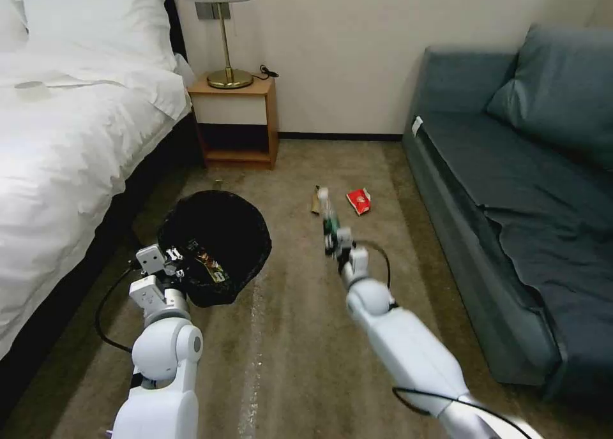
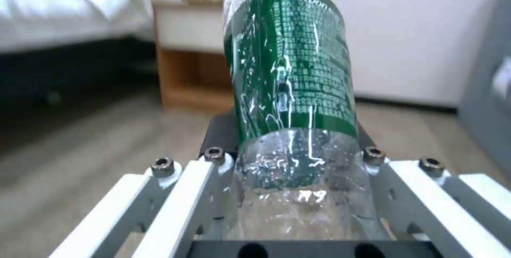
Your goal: Pick up the trash bin, then pick up the garbage on the floor and place it into the trash bin.
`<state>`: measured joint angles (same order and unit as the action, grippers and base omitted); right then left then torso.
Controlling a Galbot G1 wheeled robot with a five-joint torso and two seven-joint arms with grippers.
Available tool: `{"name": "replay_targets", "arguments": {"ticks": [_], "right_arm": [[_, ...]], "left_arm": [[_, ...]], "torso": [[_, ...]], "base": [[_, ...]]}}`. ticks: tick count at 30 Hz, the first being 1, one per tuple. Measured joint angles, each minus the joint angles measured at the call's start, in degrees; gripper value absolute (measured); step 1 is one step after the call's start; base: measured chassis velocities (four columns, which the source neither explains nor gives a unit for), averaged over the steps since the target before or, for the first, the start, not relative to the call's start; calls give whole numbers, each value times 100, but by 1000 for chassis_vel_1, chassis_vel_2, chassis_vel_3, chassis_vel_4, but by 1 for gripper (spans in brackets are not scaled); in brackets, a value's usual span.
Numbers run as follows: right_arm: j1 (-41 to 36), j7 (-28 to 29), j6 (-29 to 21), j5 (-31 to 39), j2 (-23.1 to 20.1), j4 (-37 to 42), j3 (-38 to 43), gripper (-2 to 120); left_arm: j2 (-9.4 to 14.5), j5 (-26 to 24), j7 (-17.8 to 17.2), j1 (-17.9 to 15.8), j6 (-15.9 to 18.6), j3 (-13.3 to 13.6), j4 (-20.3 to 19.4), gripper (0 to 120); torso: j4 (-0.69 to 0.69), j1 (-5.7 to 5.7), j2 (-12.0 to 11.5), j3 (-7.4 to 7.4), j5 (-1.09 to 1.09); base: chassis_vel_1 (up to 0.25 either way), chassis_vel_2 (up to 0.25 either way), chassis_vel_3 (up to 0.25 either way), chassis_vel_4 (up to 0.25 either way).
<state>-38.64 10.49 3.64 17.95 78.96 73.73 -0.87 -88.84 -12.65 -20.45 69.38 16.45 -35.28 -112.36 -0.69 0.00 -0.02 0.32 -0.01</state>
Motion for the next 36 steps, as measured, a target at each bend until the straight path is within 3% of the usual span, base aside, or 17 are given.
{"name": "replay_targets", "arguments": {"ticks": [9, 11, 19, 29, 34, 36], "right_arm": [[-152, 174, -91, 170, -137, 1142, -676, 26], [-222, 222, -135, 251, -189, 1503, -1141, 26], [-193, 239, -132, 229, -188, 1602, -1898, 26], [-150, 203, -60, 164, -135, 1465, -2098, 26], [-213, 178, -31, 101, -137, 1440, -2121, 38], [-239, 176, -31, 112, -143, 1458, -2120, 48]], "left_arm": [[19, -34, 0, -114, -1, 89, 183, 4], [10, -37, 2, -162, -3, 119, 241, 4], [-108, 20, -2, -223, -4, 207, 294, 4], [-245, 119, -9, -287, -2, 327, 356, 4], [-303, 162, -9, -305, -2, 364, 386, 4], [-311, 171, -9, -318, -2, 367, 397, 4]], "torso": [[0, 0, 0, 0, 0], [0, 0, 0, 0, 0], [0, 0, 0, 0, 0], [0, 0, 0, 0, 0], [0, 0, 0, 0, 0], [-1, 0, 0, 0, 0]], "base": [[0, 0, 0, 0], [0, 0, 0, 0], [0, 0, 0, 0], [0, 0, 0, 0], [0, 0, 0, 0], [0, 0, 0, 0]]}}
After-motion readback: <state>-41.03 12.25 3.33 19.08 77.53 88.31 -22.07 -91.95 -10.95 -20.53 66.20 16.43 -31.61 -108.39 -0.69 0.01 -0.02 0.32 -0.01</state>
